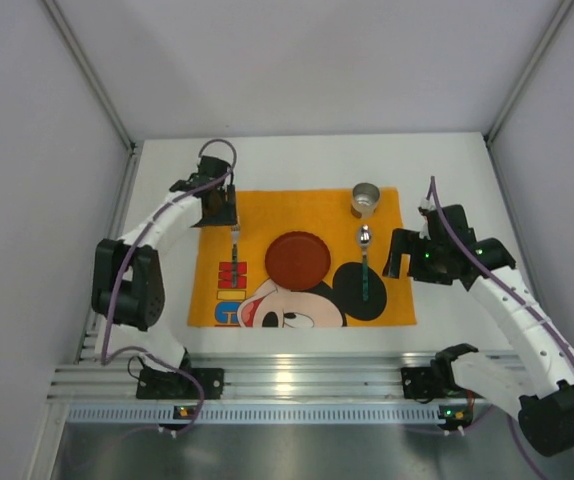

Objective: Set the dinner table for one person

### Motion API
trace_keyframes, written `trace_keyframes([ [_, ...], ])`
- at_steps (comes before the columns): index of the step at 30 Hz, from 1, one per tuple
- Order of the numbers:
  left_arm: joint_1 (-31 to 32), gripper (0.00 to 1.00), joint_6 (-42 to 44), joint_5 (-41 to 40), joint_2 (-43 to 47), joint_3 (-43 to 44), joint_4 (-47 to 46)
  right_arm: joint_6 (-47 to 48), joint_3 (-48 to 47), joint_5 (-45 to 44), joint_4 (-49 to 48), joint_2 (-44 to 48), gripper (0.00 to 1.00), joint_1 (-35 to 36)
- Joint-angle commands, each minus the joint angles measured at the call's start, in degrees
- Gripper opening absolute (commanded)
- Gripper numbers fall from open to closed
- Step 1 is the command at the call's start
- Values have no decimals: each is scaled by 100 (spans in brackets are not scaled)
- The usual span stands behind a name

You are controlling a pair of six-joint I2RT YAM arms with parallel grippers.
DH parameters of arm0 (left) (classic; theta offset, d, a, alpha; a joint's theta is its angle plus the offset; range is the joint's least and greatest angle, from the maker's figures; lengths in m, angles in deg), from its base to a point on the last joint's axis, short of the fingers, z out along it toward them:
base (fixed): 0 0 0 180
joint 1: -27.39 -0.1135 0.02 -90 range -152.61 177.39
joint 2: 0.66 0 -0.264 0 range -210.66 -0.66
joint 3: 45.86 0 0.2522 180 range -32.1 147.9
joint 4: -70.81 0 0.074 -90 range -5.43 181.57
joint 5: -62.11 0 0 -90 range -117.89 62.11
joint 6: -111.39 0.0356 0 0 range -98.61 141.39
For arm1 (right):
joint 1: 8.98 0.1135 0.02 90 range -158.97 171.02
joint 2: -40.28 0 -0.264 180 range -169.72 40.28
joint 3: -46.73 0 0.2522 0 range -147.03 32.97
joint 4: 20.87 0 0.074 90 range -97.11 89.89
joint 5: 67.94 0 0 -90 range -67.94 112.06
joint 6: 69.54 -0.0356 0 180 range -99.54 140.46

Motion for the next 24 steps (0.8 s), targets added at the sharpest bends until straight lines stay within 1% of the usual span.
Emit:
trace_keyframes([
  [1,-228,75,330,-998,1296,-505,-971,-71,-211,-61,-1,63,100,50],
  [2,-281,75,479,-1007,1570,-1177,-1913,-88,-168,-52,-1,116,100,42],
  [3,-281,74,907,-1016,1912,-1611,-2506,-89,-133,-26,-1,142,100,42],
  [4,-281,70,1155,-1034,2551,-2111,-3138,-89,-115,-8,25,160,100,42],
  [5,-281,69,1575,-1051,2931,-3195,-4685,-71,-71,36,42,169,100,42],
  [7,-281,72,1938,-1034,3460,-4203,-6020,-62,-62,71,148,160,100,42],
  [8,-290,78,2018,-1034,3793,-5060,-6593,-36,-88,89,200,143,100,50],
  [9,-316,80,2018,-1034,3857,-5443,-7678,-45,-123,106,227,134,100,50],
  [10,-369,81,1975,-764,3884,-5699,-7749,-36,-158,98,306,125,100,42],
  [11,-526,78,1887,-735,3710,-5858,-7846,-27,-263,98,341,99,100,42],
  [13,-588,77,1860,-788,3463,-6122,-8179,-27,-456,98,482,46,100,50],
  [14,-676,77,1799,-605,3288,-6228,-8624,-10,-527,89,578,-15,100,50],
  [16,-878,75,1694,-114,3094,-6334,-9031,-18,-685,89,666,-68,100,59],
  [17,-1079,75,1641,106,2937,-6396,-9225,-18,-721,89,710,-94,100,50],
  [18,-1177,75,1414,248,2648,-6379,-9435,-18,-765,80,789,-95,100,50],
  [20,-1396,76,1228,433,2435,-6168,-9542,-44,-827,98,877,-103,100,59],
  [21,-1423,76,1140,895,2086,-6168,-9821,-71,-827,98,930,-95,100,50],
  [22,-1580,76,1166,1030,1891,-6142,-10094,-88,-827,141,948,-77,100,50],
  [24,-1608,74,1227,1232,1461,-6176,-10516,-124,-800,203,974,-51,100,50],
])
